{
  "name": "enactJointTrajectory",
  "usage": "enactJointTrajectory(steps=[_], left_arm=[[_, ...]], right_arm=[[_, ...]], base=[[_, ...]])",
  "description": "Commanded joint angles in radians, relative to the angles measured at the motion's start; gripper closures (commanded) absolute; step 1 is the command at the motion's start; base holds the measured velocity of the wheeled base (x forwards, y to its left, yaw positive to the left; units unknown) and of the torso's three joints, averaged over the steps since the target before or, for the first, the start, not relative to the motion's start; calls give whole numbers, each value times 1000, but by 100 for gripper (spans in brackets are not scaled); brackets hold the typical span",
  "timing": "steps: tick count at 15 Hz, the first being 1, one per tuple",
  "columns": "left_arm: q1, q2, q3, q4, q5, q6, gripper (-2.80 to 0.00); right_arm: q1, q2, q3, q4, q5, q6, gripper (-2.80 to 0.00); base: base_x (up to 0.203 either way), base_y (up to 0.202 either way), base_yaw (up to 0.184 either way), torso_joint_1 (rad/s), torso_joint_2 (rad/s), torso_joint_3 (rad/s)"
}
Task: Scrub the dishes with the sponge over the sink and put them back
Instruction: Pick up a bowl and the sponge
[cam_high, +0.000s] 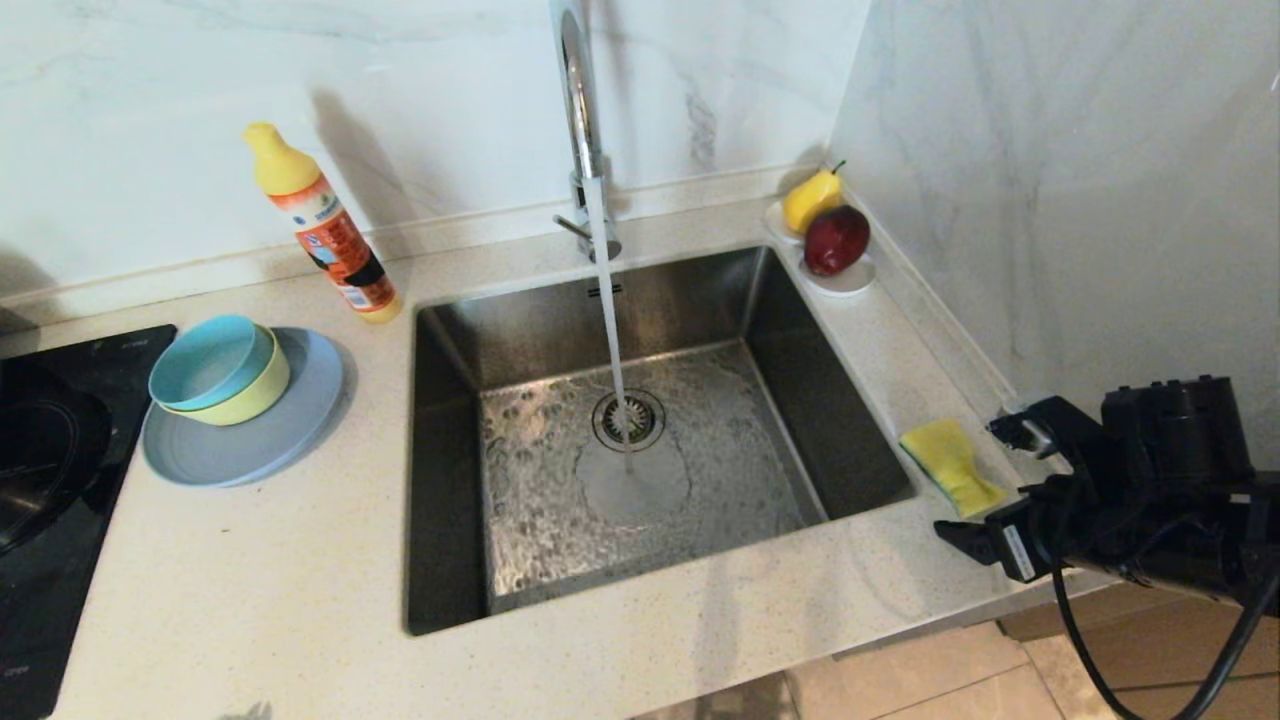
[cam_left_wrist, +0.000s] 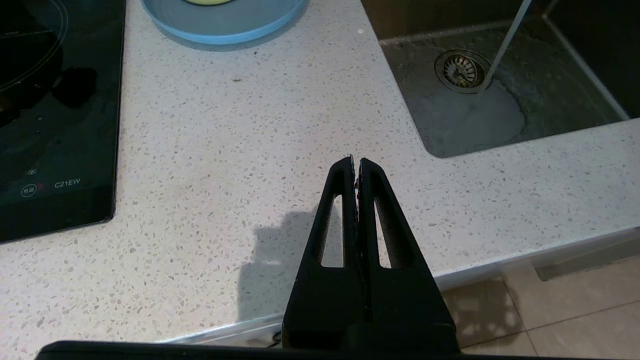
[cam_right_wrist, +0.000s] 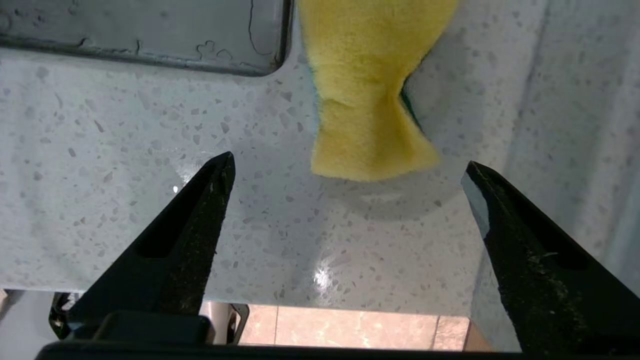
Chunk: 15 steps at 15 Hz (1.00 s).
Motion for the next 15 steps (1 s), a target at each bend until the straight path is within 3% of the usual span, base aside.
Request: enactJointTrajectory(steps=[1, 12, 13, 15], left_arm=[[1, 2, 15, -1, 0, 1, 0], [1, 2, 15, -1, 0, 0, 0], [0, 2, 15, -1, 0, 0, 0], [1, 2, 15, -1, 0, 1, 0]], right_arm=[[0, 14, -10, -2, 4, -2, -280], [-4, 61, -43, -30, 15, -7, -280], [-4, 70, -44, -43, 15, -7, 0], [-4, 84, -45, -71, 15, -10, 0]], base=[[0, 0, 0, 0, 0, 0], [0, 0, 0, 0, 0, 0], [0, 0, 0, 0, 0, 0], [0, 0, 0, 0, 0, 0]])
